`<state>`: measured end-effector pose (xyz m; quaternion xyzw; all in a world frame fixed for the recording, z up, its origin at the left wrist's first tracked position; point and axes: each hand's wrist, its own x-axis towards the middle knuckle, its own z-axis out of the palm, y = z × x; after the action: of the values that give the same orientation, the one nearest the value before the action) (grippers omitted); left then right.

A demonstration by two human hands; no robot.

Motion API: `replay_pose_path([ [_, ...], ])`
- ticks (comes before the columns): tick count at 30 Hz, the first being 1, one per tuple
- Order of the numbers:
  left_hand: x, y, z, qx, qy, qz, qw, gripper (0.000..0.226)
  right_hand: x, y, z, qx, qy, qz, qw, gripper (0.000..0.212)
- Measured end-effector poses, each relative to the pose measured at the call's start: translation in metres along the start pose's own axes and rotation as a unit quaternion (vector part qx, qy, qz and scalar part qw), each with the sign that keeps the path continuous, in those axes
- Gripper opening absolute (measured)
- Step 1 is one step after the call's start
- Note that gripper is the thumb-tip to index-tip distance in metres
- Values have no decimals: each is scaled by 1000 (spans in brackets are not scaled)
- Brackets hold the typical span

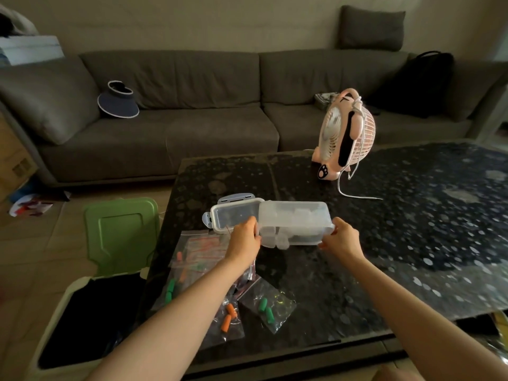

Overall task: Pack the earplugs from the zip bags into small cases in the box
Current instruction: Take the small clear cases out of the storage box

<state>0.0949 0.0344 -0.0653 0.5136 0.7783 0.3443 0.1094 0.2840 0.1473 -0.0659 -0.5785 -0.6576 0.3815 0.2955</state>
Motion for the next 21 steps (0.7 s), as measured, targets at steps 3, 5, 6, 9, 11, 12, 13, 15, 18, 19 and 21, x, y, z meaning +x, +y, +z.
replay_pose_path([
  [3, 4, -1, -2, 17, 15, 8, 1000, 22, -2, -5, -1, -21, 13, -14, 1000, 9],
  [5, 5, -2, -3, 24, 20, 9, 999, 25, -1, -6, 0, -29, 11, -15, 999, 5],
  [6, 5, -2, -3, 25, 24, 8, 999, 26, 0, -7, 0, -28, 9, -7, 1000, 4],
  [9, 4, -2, -2, 24, 31, -1, 999, 25, 4, -8, 3, -19, 5, 4, 1000, 5],
  [11, 3, -3, -3, 25, 33, -4, 999, 21, 5, -9, 3, -11, 5, -2, 1000, 7],
  [12, 3, -3, -4, 25, 34, -4, 999, 20, 5, -10, 3, -4, 4, -6, 1000, 9],
  [13, 3, -2, -5, 23, 36, -3, 999, 19, 5, -11, 4, 3, 3, -12, 1000, 11],
  [15, 3, 0, -9, 18, 40, 2, 999, 18, 4, -13, 4, 12, 7, -27, 1000, 11],
  [18, 3, 1, -14, 7, 46, 5, 999, 17, 2, -19, 2, 31, 9, -44, 998, 9],
  [19, 3, 2, -16, 2, 48, 6, 999, 18, 2, -21, 2, 37, 7, -51, 998, 10],
  [21, 3, 2, -21, -11, 61, 13, 998, 20, 0, -26, 1, 50, 3, -66, 997, 10],
])
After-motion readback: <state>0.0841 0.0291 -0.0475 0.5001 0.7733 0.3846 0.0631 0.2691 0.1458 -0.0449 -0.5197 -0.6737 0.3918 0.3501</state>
